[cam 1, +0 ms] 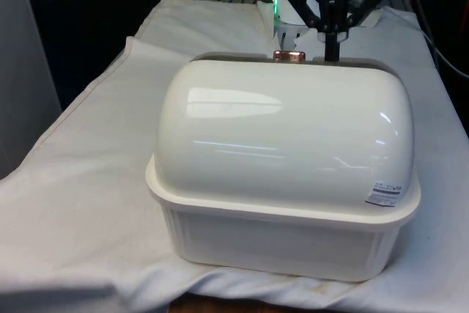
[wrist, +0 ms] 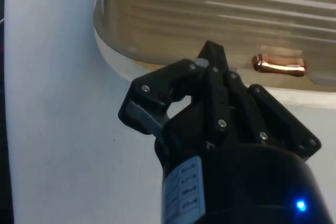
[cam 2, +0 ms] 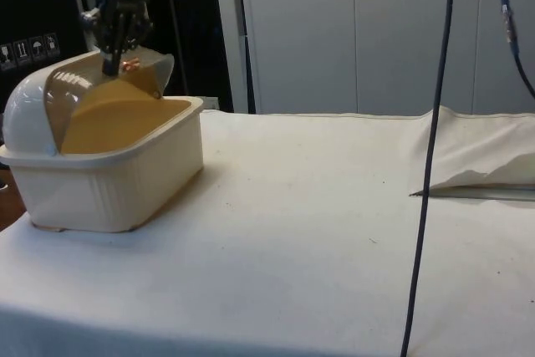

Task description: Open the lid, then close it.

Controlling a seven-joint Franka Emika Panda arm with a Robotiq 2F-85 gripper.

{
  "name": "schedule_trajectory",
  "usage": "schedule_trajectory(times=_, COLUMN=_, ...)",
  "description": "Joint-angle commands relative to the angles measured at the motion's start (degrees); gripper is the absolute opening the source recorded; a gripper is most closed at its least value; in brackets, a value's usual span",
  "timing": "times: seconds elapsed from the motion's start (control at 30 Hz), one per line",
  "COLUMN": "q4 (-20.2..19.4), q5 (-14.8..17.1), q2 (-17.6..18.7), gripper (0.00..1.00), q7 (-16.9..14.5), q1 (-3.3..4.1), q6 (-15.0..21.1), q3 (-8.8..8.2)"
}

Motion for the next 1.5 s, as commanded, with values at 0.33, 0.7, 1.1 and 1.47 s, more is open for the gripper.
schedule_trajectory(times=0.33, q4=-4.6, q5=0.6, q2=-1.9, gripper=0.00, q7=2.0, q1=0.06, q6=0.1, q3=1.55)
schedule_trajectory(times=0.7, q4=-8.8, q5=2.6, q2=-4.8, gripper=0.00, q7=2.1, q1=-0.23, q6=-2.3, q3=2.92)
schedule_trajectory(times=1.1, q4=-13.1, q5=3.3, q2=-9.7, gripper=0.00, q7=2.3, q1=-0.06, q6=-6.3, q3=3.15)
schedule_trajectory(times=1.47, q4=-17.2, q5=2.6, q2=-15.9, gripper=0.00, q7=2.1, q1=0.06, q6=-10.2, q3=3.27)
